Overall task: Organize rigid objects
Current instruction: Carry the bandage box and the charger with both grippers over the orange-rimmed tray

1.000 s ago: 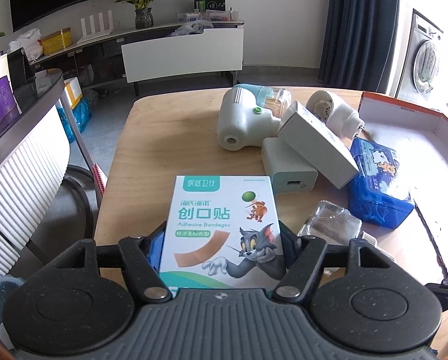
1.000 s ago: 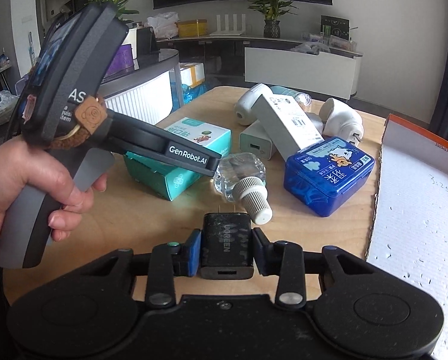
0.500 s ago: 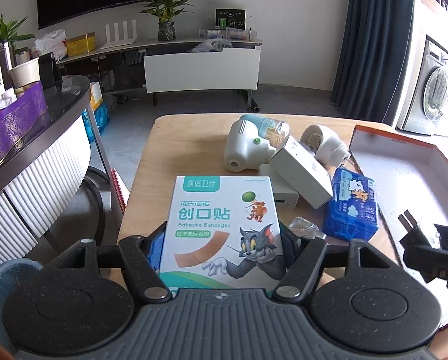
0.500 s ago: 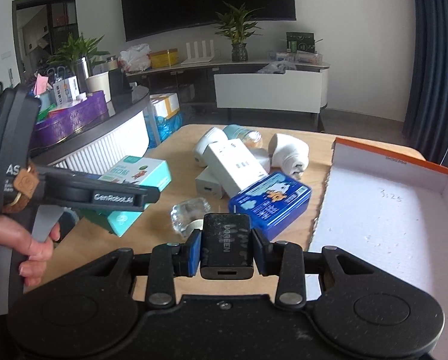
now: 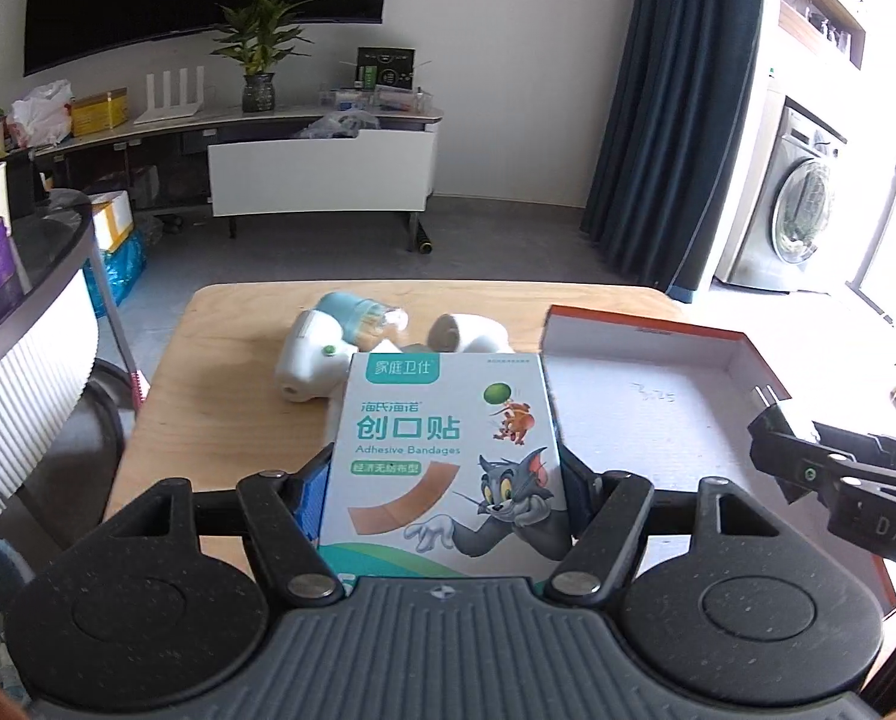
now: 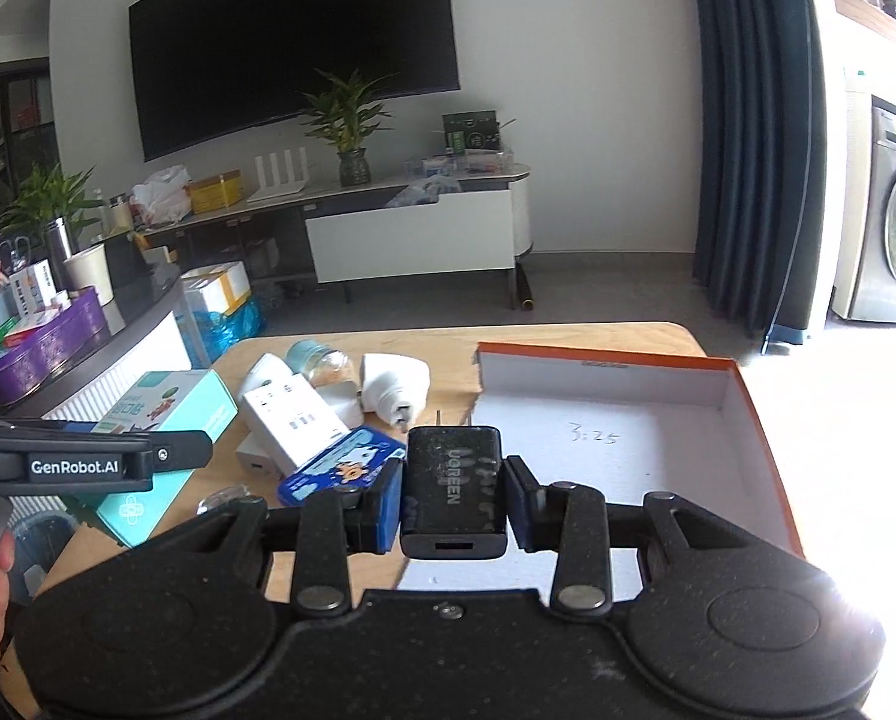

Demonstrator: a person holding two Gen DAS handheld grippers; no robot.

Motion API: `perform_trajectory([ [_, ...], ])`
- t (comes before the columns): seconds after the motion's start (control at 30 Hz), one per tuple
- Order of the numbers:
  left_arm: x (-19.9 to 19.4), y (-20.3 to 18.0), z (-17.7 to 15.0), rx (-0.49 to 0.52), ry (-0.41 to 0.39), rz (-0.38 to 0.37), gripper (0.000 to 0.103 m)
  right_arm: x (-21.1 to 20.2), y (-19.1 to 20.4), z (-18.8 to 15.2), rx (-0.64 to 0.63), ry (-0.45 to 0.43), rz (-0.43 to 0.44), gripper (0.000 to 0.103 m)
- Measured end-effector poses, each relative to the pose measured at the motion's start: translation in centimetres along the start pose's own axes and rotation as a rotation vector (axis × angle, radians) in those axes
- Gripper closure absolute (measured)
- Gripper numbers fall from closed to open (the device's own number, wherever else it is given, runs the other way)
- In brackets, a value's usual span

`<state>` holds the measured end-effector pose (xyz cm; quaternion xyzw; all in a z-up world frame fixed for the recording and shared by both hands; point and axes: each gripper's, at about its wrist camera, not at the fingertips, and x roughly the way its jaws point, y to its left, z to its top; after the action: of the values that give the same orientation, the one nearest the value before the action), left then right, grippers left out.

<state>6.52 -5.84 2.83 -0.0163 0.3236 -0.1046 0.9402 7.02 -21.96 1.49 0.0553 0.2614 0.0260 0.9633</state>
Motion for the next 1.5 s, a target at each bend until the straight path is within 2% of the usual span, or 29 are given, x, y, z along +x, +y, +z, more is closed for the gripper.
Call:
perform_trajectory([
  [0.23,1.5,-4.0,1.2,0.049,0.004,-0.093,0.032,-0.7,-3.8,1.0,0.066,-0.024,-0.074,0.059],
  [0.43,3.4,-5.8,2.3,0.067,0.024,-0.132,0.032,-0.7,-5.7,2.0,0.091,-0.042,-0.101,0.059],
  [0.7,4.6,-6.9,3.2,0.087,0.016,-0.133,0.032,0.3,-7.3,3.5,0.103,-0.066,-0.113,0.059],
  [1.03,5.6,-7.3,3.7,0.081,0.030,-0.108,0.032,2.0,-8.4,3.8,0.104,-0.054,-0.102,0.059],
  [1.5,7.3,-8.0,3.7,0.087,0.067,-0.134,0.032,3.7,-9.1,4.3,0.105,-0.035,-0.121,0.059],
])
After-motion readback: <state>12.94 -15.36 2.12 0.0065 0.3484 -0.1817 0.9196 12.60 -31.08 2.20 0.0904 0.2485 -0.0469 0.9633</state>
